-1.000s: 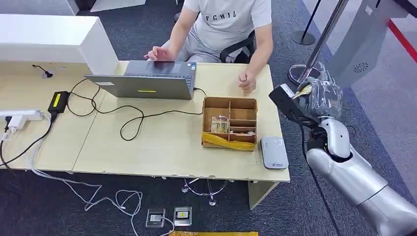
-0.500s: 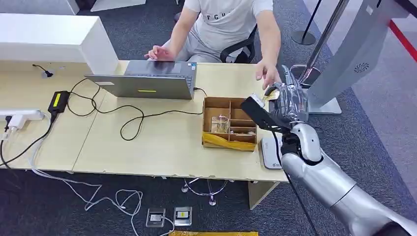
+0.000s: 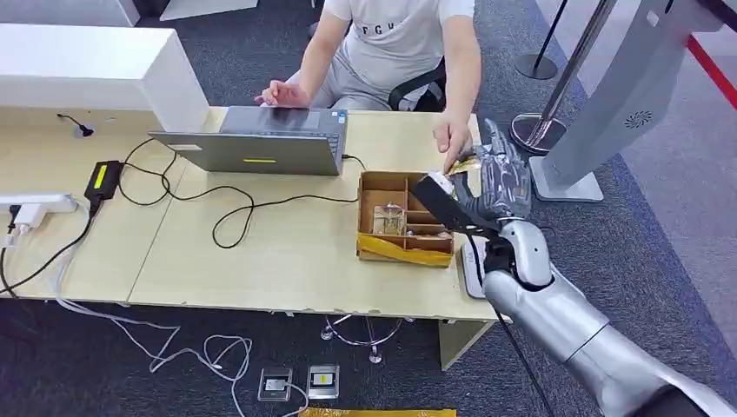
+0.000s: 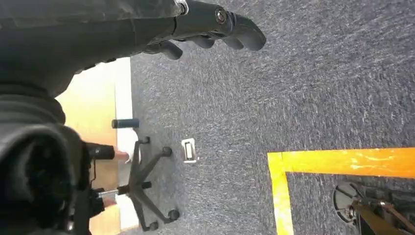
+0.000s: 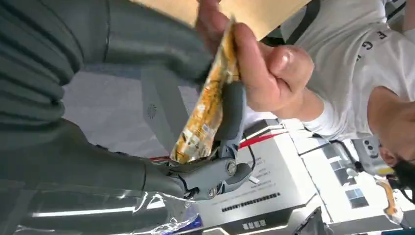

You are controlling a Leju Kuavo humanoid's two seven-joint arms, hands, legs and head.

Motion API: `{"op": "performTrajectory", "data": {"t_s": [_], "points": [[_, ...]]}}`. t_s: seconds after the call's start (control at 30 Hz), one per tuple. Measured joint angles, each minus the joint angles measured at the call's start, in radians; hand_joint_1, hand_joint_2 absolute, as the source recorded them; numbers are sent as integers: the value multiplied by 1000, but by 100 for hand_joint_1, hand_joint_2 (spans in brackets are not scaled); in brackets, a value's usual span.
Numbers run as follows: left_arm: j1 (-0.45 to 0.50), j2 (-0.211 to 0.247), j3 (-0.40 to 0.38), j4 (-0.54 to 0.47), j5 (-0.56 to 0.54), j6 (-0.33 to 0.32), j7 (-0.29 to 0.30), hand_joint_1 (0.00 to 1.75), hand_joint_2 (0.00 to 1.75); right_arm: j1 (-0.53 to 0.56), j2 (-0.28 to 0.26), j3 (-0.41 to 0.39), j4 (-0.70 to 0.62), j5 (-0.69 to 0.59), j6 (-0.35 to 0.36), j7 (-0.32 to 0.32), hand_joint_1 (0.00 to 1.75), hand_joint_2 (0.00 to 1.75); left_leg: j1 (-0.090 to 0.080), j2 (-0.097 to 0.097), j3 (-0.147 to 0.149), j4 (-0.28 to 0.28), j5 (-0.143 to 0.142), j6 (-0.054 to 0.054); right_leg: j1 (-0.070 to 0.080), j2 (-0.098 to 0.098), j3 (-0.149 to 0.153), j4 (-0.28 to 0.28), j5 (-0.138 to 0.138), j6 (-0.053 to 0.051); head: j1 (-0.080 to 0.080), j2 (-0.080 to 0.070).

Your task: Pass the card to the sensor for recognition and then transmit it.

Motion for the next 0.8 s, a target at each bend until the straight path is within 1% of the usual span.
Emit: {"op": "performTrajectory", "data": {"t_s": [0.1, 0.33, 0.4, 0.53, 0.67, 0.8], "points": [[1, 0, 0, 0, 0, 0, 0, 0, 0, 4, 1, -1, 14, -5, -7, -13, 0, 175, 0, 0, 0, 0, 0, 0, 0, 0, 0, 0, 0, 0, 0, 0], [1, 1, 0, 0, -5, -2, 0, 0, 0, 15, 2, -1, 29, 27, 7, -4, 0, 175, 0, 0, 0, 0, 0, 0, 0, 0, 0, 0, 0, 0, 0, 0], [1, 1, 0, 0, -6, -3, 0, 0, 0, 17, 1, -1, 29, 37, 25, 6, 0, 175, 0, 0, 0, 0, 0, 0, 0, 0, -1, 0, 0, 0, 0, 0], [1, 1, 0, 0, -13, -9, 0, 0, 0, 19, -8, -1, 24, 90, 72, 53, 0, 175, 0, 0, 0, 0, 0, 0, 0, 0, -1, 0, 0, 0, 0, 0], [3, 3, 0, 0, -13, -8, 0, 0, 0, 27, -37, -6, -9, 137, 134, 96, 0, 175, 0, 0, 0, 0, 0, 0, 0, 0, -1, 0, 0, 0, 0, 0], [3, 10, 0, 0, -16, -7, 0, 0, 0, 47, -81, -10, -68, 205, 201, 134, 0, 175, 0, 0, 0, 0, 0, 0, 0, 0, -1, 0, 0, 0, 0, 0]]}}
